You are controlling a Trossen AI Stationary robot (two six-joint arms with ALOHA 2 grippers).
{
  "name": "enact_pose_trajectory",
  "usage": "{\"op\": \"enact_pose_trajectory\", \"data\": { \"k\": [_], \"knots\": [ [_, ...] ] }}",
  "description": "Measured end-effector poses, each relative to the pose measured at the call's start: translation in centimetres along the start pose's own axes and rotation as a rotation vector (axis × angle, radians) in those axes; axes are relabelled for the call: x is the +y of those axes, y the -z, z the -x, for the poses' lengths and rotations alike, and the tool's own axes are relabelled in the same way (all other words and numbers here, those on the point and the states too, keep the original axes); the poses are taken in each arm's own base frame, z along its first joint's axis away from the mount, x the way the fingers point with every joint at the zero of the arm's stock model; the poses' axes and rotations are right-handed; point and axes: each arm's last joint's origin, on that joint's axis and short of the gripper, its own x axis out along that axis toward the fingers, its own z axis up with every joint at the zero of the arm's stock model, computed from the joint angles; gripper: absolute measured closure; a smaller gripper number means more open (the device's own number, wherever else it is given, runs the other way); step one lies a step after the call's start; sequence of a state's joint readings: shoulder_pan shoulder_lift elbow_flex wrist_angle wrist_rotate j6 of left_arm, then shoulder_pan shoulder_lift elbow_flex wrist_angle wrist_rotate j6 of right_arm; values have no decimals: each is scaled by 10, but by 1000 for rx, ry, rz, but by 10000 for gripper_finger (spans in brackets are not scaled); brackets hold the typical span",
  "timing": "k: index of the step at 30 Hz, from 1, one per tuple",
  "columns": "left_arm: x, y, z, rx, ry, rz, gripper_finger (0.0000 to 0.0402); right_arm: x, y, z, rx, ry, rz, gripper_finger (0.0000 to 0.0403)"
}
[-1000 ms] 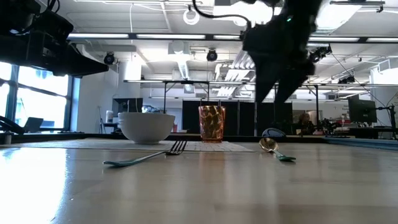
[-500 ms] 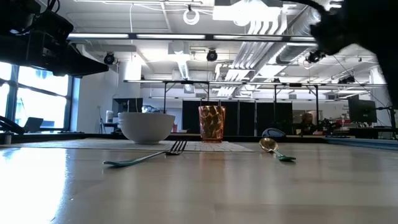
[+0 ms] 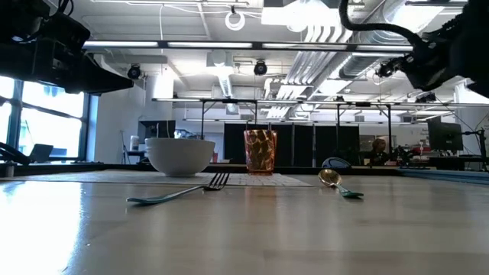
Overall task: Pick & Place Utensil
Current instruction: Put the purple straw into the orange cup on the gray mat
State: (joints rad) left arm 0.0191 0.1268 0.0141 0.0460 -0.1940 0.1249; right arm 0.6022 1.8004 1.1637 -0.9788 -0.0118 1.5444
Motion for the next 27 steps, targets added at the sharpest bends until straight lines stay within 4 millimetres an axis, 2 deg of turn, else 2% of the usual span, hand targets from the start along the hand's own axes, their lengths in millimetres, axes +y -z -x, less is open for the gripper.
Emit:
{"op": "enact_pose_trajectory", "data": {
  "k": [4,9,15,27],
  "knots": [
    [0,0,0,0,0,0,378,-1,-4,-2,-5,1,-10,154],
    [0,0,0,2,0,0,378,-12,-3,-17,36,46,-7,201],
    [0,0,0,4,0,-1,378,-14,-1,-34,101,-44,11,242],
    [0,0,0,4,1,-1,378,-12,-1,-28,104,-106,20,316]
  ]
}}
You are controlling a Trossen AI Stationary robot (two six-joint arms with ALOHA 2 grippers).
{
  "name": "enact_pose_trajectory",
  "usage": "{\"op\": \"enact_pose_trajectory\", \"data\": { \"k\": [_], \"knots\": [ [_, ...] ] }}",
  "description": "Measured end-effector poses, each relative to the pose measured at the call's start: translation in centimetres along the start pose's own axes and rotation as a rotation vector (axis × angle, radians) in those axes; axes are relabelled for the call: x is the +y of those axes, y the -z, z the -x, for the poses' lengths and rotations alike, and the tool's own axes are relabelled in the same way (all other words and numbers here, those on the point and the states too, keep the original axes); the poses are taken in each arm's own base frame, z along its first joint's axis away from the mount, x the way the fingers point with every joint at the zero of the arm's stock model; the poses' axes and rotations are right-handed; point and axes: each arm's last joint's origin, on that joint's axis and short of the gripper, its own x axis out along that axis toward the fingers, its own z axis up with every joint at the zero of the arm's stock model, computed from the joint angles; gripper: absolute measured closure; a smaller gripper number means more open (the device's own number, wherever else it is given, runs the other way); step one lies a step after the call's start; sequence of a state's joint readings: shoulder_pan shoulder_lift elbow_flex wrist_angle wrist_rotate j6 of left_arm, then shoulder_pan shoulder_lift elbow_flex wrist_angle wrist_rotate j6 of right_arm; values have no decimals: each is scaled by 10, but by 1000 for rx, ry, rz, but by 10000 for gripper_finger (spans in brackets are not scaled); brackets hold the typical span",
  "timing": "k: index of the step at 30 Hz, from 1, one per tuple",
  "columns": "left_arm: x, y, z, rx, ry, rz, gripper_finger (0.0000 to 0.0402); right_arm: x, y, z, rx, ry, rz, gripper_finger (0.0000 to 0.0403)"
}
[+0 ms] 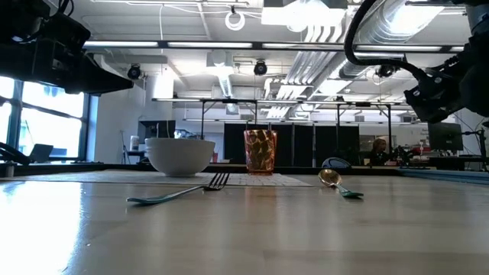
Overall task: Pick & Place Utensil
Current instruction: Put the purple straw into the orange cup on the gray mat
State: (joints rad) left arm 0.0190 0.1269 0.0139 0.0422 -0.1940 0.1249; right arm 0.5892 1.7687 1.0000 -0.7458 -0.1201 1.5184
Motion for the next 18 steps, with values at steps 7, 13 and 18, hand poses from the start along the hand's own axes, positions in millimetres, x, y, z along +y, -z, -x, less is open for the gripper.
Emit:
{"op": "enact_pose_trajectory", "data": {
  "k": [7,13,18],
  "knots": [
    [0,0,0,0,0,0,378,1,1,5,2,-32,27,323],
    [0,0,0,0,0,0,378,3,1,5,-3,-56,68,313],
    [0,0,0,0,0,0,378,5,1,1,-18,-59,153,309]
  ]
}}
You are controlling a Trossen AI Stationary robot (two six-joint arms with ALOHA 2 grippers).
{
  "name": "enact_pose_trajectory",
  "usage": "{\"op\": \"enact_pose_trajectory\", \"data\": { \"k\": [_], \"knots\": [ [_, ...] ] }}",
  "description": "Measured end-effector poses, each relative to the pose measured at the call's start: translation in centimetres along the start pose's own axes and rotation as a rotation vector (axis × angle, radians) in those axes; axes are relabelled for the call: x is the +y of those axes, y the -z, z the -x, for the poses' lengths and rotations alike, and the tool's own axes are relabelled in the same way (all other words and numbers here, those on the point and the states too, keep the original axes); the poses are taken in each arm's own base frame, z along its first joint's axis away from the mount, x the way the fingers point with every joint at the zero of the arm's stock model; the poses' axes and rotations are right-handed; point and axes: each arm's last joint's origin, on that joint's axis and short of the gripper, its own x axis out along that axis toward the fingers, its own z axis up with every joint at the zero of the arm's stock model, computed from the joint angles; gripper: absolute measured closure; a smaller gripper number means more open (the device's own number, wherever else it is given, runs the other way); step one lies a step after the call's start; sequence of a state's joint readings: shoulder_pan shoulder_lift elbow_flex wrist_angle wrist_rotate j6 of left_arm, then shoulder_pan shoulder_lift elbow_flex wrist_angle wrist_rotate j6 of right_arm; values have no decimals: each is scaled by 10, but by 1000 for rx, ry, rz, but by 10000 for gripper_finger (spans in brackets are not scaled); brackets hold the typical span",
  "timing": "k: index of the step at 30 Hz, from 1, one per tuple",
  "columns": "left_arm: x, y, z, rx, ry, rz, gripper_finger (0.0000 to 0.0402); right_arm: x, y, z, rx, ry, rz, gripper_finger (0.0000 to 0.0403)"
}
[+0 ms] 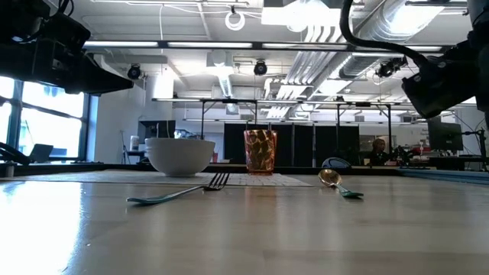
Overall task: Pick & Place Utensil
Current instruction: Put the purple straw into the orange cup on the gray mat
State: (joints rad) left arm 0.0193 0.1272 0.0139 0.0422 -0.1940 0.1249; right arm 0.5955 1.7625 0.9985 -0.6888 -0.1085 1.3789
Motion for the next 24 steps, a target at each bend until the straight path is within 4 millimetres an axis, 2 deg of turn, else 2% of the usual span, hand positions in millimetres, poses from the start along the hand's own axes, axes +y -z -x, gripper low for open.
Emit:
{"op": "enact_pose_trajectory", "data": {
  "k": [8,18,24],
  "knots": [
    [0,0,0,0,0,0,378,0,-1,-5,3,23,17,328],
    [0,0,0,-1,0,0,378,-1,-3,-6,-10,39,56,397],
    [0,0,0,-1,0,0,378,-3,-10,7,-98,12,126,392]
  ]
}}
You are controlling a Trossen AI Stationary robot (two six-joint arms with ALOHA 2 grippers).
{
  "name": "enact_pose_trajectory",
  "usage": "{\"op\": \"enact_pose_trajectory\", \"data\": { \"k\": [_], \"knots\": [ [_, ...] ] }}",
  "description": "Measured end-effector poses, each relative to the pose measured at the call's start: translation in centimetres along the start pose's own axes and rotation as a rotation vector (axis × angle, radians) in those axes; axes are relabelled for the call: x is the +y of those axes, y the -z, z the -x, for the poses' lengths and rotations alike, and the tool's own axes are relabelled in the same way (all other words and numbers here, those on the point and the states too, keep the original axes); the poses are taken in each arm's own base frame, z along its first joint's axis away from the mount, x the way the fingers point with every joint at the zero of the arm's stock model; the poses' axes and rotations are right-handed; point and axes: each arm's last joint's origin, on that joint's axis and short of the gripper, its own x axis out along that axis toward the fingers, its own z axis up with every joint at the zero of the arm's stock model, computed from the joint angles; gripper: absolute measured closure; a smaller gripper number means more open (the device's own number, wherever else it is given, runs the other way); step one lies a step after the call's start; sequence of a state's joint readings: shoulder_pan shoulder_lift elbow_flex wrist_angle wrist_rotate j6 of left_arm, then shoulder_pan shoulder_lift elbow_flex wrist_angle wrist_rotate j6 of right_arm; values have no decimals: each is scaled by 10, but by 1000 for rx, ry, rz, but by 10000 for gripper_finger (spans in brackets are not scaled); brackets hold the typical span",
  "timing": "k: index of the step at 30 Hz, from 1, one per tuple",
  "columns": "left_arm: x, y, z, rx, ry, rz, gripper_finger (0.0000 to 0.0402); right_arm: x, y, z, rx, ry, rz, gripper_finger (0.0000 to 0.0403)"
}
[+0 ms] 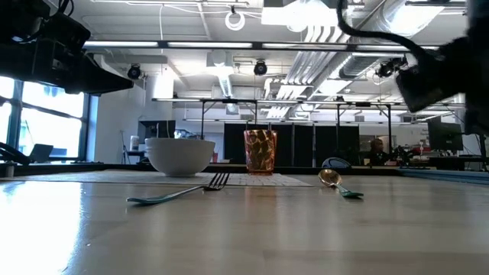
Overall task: Pick & Place Utensil
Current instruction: Put the purple straw into the orange cup on the gray mat
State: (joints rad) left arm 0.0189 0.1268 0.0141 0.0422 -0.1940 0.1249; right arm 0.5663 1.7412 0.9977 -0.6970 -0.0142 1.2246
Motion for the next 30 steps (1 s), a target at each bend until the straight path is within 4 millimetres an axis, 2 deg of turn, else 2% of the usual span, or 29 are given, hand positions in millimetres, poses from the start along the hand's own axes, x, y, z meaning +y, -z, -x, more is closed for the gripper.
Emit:
{"op": "enact_pose_trajectory", "data": {
  "k": [9,14,23,30],
  "knots": [
    [0,0,0,1,0,0,378,-15,-34,36,-288,-9,97,397],
    [0,0,0,1,0,0,378,-24,-60,61,-536,-21,104,401],
    [0,0,0,1,0,0,378,-35,-117,119,-1054,-72,177,401],
    [0,0,0,1,0,0,378,-53,-154,150,-1344,-66,149,401]
  ]
}}
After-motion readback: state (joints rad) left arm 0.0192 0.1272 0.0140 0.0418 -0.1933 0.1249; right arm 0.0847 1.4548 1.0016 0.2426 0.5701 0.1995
